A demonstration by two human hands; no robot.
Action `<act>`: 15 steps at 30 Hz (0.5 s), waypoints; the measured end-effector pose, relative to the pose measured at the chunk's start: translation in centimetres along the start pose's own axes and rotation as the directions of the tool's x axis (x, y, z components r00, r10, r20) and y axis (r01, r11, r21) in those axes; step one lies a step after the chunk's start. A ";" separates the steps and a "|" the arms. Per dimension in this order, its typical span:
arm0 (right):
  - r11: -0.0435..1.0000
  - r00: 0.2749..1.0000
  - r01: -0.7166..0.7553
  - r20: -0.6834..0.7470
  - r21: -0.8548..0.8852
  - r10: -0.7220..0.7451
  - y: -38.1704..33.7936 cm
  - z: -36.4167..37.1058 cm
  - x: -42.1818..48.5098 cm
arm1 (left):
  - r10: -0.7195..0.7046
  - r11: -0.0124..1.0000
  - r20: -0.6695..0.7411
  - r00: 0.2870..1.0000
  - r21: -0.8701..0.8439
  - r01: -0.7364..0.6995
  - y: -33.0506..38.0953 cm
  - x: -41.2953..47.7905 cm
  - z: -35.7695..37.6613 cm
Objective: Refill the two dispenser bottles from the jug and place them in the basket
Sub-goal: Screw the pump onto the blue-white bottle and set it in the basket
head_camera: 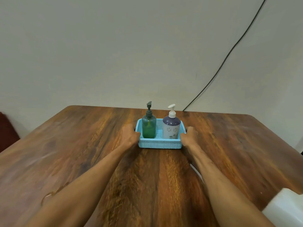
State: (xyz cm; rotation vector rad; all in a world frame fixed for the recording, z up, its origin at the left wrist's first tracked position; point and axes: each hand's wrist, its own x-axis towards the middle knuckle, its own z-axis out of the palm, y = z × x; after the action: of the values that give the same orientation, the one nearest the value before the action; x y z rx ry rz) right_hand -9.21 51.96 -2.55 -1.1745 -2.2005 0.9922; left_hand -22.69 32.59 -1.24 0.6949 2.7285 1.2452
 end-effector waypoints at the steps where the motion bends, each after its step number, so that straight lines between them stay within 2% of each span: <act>1: 1.000 1.000 0.002 0.003 -0.014 -0.002 -0.2 0.3 0.7 | -0.001 1.000 -0.006 1.000 0.004 0.001 -0.1 0.8 0.3; 9: 1.000 1.000 -0.011 -0.026 -0.021 0.011 -0.4 2.2 4.5 | 0.013 1.000 -0.030 0.999 0.014 -0.013 -0.9 4.9 1.8; 15: 0.998 0.999 -0.031 -0.018 0.046 0.032 -0.1 2.3 4.9 | 0.025 0.999 -0.012 1.000 -0.029 -0.025 -0.9 4.9 2.0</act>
State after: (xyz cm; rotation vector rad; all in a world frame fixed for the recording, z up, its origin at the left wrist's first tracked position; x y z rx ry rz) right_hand -13.39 55.17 -3.69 -1.1966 -2.1399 1.0350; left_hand -26.93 35.56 -2.64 0.7235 2.7129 1.2958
